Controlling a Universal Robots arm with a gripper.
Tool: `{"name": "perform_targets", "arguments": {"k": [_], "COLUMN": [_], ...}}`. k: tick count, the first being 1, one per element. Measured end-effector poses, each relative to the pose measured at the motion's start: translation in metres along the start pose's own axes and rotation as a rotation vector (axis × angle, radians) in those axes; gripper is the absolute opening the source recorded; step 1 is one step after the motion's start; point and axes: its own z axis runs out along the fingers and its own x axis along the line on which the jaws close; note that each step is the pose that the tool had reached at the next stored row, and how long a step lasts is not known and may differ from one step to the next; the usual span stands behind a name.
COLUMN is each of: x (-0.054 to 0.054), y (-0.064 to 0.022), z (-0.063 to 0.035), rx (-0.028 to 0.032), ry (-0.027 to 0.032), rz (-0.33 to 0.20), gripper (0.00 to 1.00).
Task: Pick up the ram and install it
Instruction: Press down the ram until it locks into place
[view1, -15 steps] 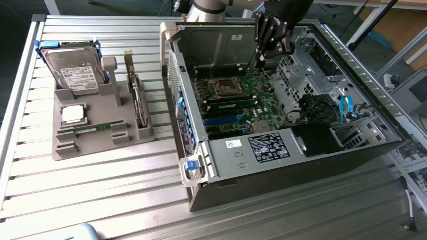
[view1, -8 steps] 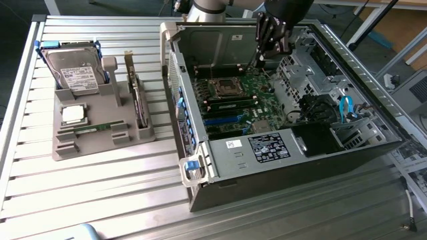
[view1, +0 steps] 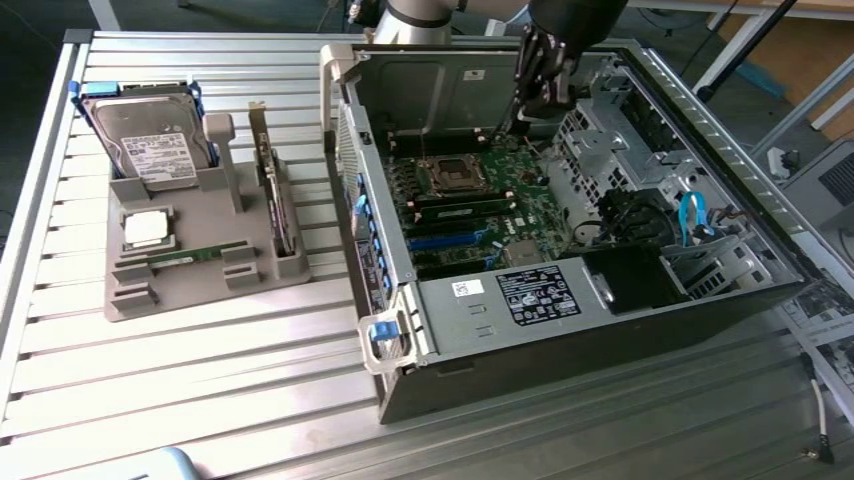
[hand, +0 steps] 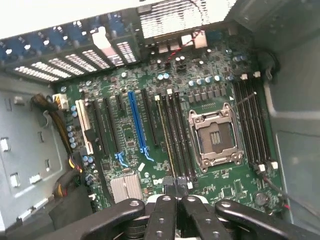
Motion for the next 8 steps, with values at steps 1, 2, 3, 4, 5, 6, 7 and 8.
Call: {"name": "perform_targets", "arguments": {"k": [1, 2, 3, 4, 5, 6, 7, 8], "x": [0.0, 0.0, 0.0, 0.0, 0.0, 0.0, 0.0, 0.0], "y": [0.0, 0.0, 0.0, 0.0, 0.0, 0.0, 0.0, 0.0], "z": [0.0, 0.0, 0.0, 0.0, 0.0001, 0.0001, 0.0001, 0.0001], "rx": [-0.0002, -0.0004, -0.0007, -0.0009, -0.0011, -0.0013, -0.0015, -0.0018], "ry": [-0.0001, -0.0002, -0.0004, -0.0005, -0.0006, -0.0007, -0.0008, -0.0009], "rz": [0.017, 0.032, 0.051, 0.065, 0.082, 0.097, 0.112, 0.132], "gripper": [0.11, 0.11, 0.11, 0.11, 0.11, 0.11, 0.11, 0.11]}}
